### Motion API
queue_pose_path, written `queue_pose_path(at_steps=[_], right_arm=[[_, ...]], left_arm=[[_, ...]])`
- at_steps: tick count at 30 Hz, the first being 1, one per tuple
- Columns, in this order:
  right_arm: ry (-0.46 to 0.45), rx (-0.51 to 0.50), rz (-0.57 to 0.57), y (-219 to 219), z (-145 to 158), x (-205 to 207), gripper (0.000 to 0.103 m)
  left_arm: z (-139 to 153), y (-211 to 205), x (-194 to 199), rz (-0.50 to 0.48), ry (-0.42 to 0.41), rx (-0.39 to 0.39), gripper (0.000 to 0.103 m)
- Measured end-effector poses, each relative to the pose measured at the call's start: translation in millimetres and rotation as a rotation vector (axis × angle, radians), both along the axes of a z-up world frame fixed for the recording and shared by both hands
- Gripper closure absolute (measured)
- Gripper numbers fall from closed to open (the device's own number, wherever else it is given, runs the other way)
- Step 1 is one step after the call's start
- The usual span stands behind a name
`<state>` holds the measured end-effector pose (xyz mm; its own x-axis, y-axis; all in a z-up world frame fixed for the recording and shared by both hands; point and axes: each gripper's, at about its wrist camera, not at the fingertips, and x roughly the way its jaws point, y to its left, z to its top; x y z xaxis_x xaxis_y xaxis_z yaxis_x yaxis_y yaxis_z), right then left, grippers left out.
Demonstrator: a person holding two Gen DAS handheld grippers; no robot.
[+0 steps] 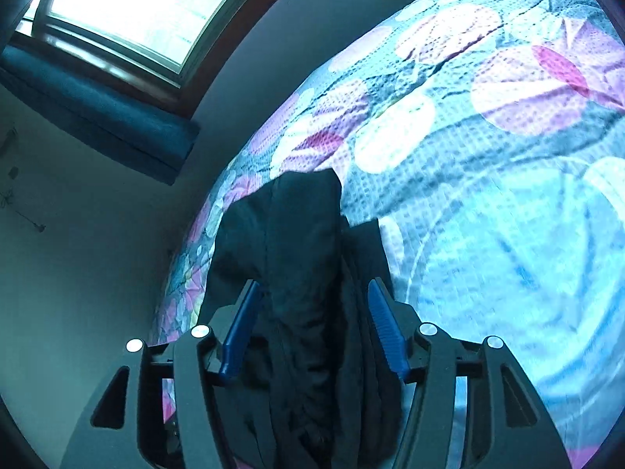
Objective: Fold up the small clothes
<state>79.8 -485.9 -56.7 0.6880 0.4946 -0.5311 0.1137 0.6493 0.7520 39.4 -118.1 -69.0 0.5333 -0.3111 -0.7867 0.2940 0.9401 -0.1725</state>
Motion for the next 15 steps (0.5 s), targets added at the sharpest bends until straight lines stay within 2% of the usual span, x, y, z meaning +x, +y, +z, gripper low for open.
queue_pose_path(at_steps=[4, 5, 6, 8, 11, 15], right_arm=[[0.017, 0.033, 0.02, -1.4, -8.1, 42.3, 0.046], [0.029, 0.028, 0.039, 1.0, -11.5, 52.1, 0.052], [0.046, 0.004, 0.049, 4.0, -14.3, 58.8, 0.077], [0.1, -0.043, 0.062, 9.5, -25.6, 70.7, 0.079], [0.107, -0.008, 0.045, 7.8, -39.0, 73.2, 0.079], [0.089, 0.05, -0.025, -8.5, -39.8, 64.7, 0.078]], left_arm=[[-0.1, 0.3, 0.4, 0.0, 0.003, -0.004, 0.008], [-0.2, 0.3, 0.6, -0.001, 0.004, -0.006, 0.008], [-0.3, 0.7, 1.0, -0.001, 0.004, -0.007, 0.008], [-0.5, 0.2, 1.2, -0.002, 0.004, -0.007, 0.007], [-0.7, 0.1, 1.5, -0.003, 0.007, -0.007, 0.006], [-0.8, 0.3, 1.8, -0.002, 0.008, -0.009, 0.006]])
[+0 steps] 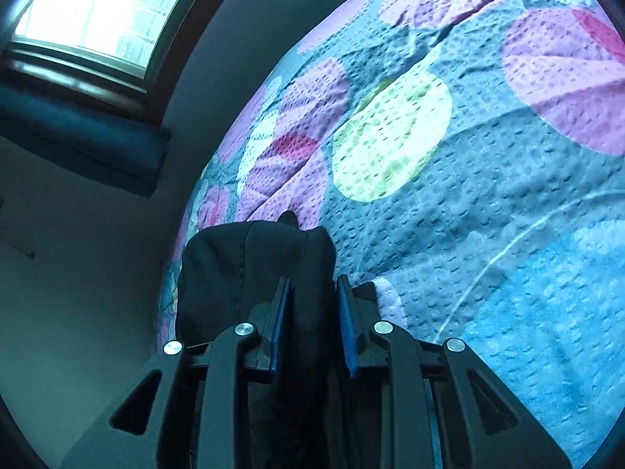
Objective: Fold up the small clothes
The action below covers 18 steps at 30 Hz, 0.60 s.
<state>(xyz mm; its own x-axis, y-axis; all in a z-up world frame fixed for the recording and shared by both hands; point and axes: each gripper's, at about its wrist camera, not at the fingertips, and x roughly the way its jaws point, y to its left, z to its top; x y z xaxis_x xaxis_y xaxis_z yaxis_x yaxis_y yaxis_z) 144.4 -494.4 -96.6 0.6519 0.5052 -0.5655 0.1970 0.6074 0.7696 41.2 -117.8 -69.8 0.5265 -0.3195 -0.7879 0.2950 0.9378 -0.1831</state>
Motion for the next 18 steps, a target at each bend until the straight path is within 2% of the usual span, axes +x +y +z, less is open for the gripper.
queue_pose_path(at_steps=[2, 5, 6, 7, 9, 14, 16, 18], right_arm=[[0.004, -0.006, -0.019, -6.0, 3.7, -11.6, 0.073], [-0.011, -0.049, -0.023, -4.4, 17.0, -42.1, 0.056], [-0.027, -0.047, -0.016, -0.7, 21.7, -52.5, 0.04], [-0.044, -0.042, -0.009, 3.4, 26.0, -64.3, 0.031], [-0.067, -0.047, 0.015, 13.7, 31.2, -90.3, 0.029], [-0.017, -0.142, 0.034, 33.6, 16.4, -128.6, 0.027], [0.002, -0.162, 0.022, 34.5, 5.9, -136.1, 0.045], [0.006, -0.127, 0.006, 28.5, -5.5, -139.5, 0.045]], left_arm=[[-0.1, -0.2, 0.1, 0.0, -0.001, 0.0, 0.006], [-0.5, 0.4, 0.1, 0.0, 0.001, -0.001, 0.006], [-0.5, 0.4, 0.2, 0.0, 0.001, 0.0, 0.006], [-0.5, 0.3, 0.2, 0.0, 0.0, 0.001, 0.006], [-0.5, 0.4, 0.1, 0.001, 0.001, 0.001, 0.006], [-0.6, 0.3, 0.3, 0.0, 0.0, 0.005, 0.006], [-0.7, 0.0, 0.2, 0.001, -0.001, 0.005, 0.006], [-1.3, -0.3, 0.3, 0.0, 0.001, 0.007, 0.006]])
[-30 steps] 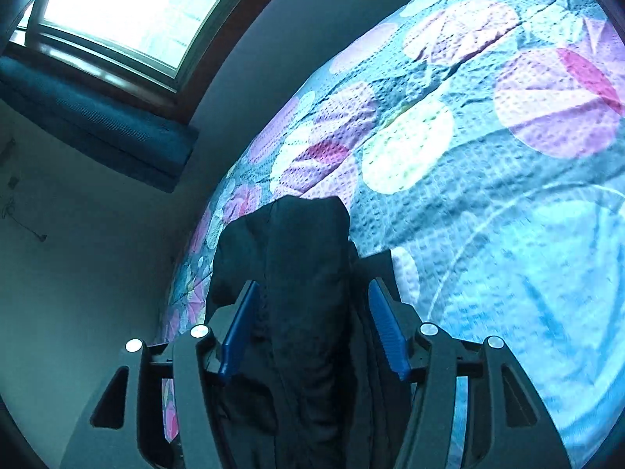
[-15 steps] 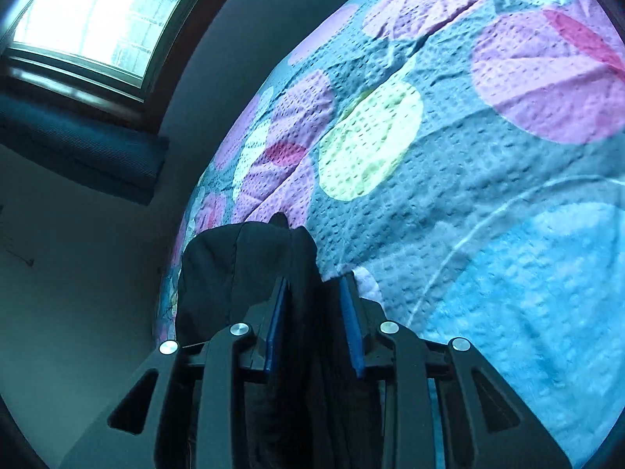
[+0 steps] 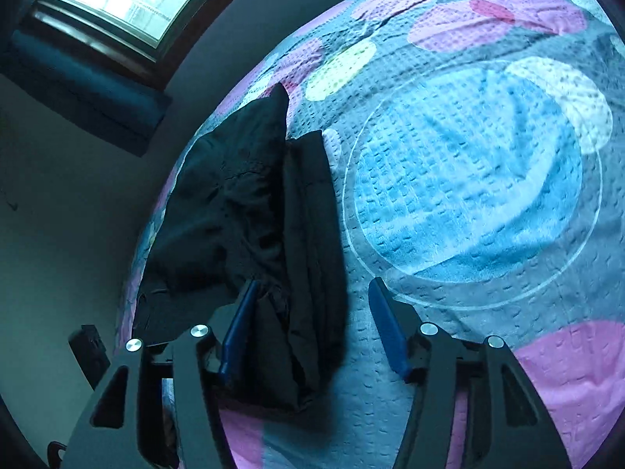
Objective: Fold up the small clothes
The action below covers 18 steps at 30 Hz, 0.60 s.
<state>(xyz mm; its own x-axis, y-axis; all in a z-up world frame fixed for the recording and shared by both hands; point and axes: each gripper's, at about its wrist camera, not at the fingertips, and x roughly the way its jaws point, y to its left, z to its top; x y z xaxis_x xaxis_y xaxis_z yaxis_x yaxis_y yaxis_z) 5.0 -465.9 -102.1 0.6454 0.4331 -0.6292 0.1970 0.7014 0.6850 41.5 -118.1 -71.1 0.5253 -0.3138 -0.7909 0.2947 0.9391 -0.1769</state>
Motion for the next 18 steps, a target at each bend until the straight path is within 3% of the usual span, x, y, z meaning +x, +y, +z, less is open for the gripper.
queue_pose_path(at_steps=[3, 18], right_arm=[[-0.027, 0.068, -0.024, -10.3, -5.9, -4.3, 0.047], [-0.083, 0.164, -0.086, -22.0, -5.1, -56.4, 0.041]], left_arm=[[0.1, 0.6, 0.5, 0.0, 0.001, -0.001, 0.006], [0.2, -3.6, 2.2, -0.001, 0.001, 0.022, 0.006]])
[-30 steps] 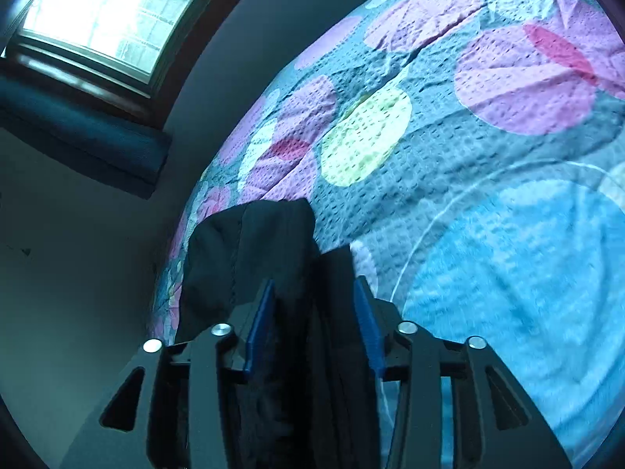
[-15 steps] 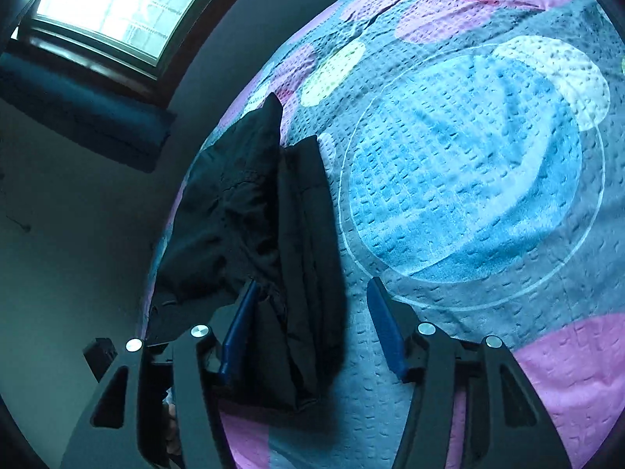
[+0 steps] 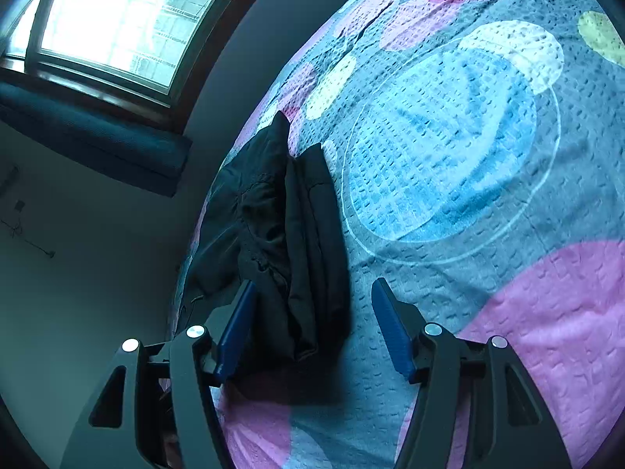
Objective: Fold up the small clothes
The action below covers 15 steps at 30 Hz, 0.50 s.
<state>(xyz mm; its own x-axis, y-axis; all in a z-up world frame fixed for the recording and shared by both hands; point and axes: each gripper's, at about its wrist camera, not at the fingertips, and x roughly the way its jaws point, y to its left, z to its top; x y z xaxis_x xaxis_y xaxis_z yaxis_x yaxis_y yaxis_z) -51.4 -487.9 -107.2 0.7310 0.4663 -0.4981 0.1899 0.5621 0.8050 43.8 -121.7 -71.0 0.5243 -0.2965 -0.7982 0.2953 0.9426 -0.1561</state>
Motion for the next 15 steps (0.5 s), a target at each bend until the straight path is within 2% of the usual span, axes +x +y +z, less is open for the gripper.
queue_pose_path(at_steps=[4, 9, 12, 15], right_arm=[[0.002, -0.009, 0.005, 6.0, 4.1, -10.6, 0.038], [0.008, -0.018, 0.014, 12.2, 7.0, -19.6, 0.034], [0.006, -0.016, 0.02, 13.8, 8.8, -24.0, 0.033], [-0.001, 0.001, 0.021, 12.5, 9.3, -23.6, 0.031]], left_arm=[[1.2, -0.5, -1.5, 0.001, -0.002, -0.006, 0.006], [5.9, 9.3, -11.4, -0.006, 0.008, -0.061, 0.006], [10.9, 20.1, -27.1, -0.064, 0.041, -0.18, 0.006], [20.1, 33.7, -38.1, -0.119, 0.071, -0.348, 0.006]])
